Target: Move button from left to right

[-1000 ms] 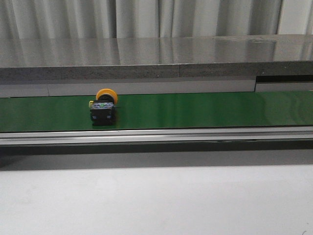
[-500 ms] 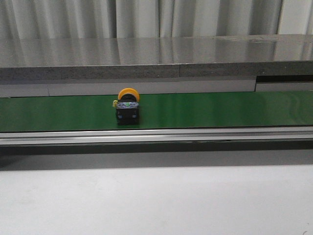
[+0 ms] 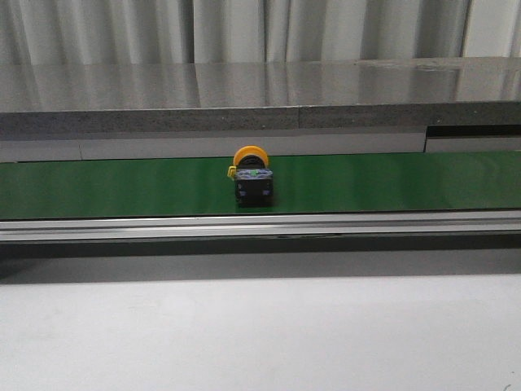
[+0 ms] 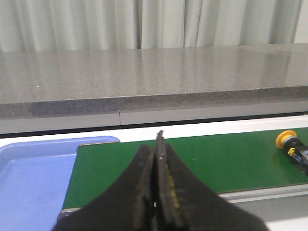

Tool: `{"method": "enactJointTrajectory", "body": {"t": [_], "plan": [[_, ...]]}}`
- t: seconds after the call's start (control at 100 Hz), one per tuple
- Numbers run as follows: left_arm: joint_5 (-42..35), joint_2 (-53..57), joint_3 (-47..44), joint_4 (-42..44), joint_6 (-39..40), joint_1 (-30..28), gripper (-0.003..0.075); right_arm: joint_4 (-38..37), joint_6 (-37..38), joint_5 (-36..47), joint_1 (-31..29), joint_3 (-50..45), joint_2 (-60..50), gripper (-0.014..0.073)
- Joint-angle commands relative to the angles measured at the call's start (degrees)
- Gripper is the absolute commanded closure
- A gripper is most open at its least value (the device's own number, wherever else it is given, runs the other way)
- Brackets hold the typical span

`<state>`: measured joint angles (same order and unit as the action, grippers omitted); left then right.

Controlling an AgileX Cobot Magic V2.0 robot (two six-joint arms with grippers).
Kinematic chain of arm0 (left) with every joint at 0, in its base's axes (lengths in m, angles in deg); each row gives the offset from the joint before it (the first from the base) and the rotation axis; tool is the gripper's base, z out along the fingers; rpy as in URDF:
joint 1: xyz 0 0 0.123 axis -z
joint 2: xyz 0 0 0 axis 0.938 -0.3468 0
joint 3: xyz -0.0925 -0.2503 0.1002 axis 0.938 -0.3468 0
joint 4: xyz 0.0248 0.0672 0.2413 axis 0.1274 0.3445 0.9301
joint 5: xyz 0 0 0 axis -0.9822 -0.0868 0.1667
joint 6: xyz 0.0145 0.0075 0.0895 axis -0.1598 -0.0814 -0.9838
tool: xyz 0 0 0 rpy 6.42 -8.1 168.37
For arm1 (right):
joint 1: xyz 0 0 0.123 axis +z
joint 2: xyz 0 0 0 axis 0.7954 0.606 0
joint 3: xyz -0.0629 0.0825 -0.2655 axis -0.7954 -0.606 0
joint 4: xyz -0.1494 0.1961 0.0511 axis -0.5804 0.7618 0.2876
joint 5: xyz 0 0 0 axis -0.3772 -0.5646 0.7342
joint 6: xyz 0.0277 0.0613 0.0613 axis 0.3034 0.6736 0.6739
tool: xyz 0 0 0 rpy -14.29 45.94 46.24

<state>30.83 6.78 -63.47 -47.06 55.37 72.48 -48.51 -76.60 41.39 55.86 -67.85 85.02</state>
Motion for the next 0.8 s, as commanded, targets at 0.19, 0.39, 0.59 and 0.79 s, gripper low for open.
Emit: {"method": "enactJointTrajectory", "body": {"t": [0.19, 0.39, 0.59, 0.79], "plan": [[-4.12, -0.57, 1.45, -0.87, 0.22, 0.48, 0.0741, 0.23, -0.19, -15.17, -0.37, 17.71, 15.71, 0.0660], [-4.12, -0.57, 1.45, -0.87, 0.22, 0.48, 0.0741, 0.23, -0.19, -25.43, -0.37, 26.06, 25.59, 0.0660], [-4.12, -0.57, 1.45, -0.87, 0.22, 0.48, 0.0741, 0.28, -0.19, -29.19, -0.37, 29.13, 32.26, 0.0660], [-4.12, -0.57, 1.45, -0.87, 0.22, 0.48, 0.0741, 0.28, -0.19, -29.97, -0.37, 29.13, 33.61, 0.0657]]}}
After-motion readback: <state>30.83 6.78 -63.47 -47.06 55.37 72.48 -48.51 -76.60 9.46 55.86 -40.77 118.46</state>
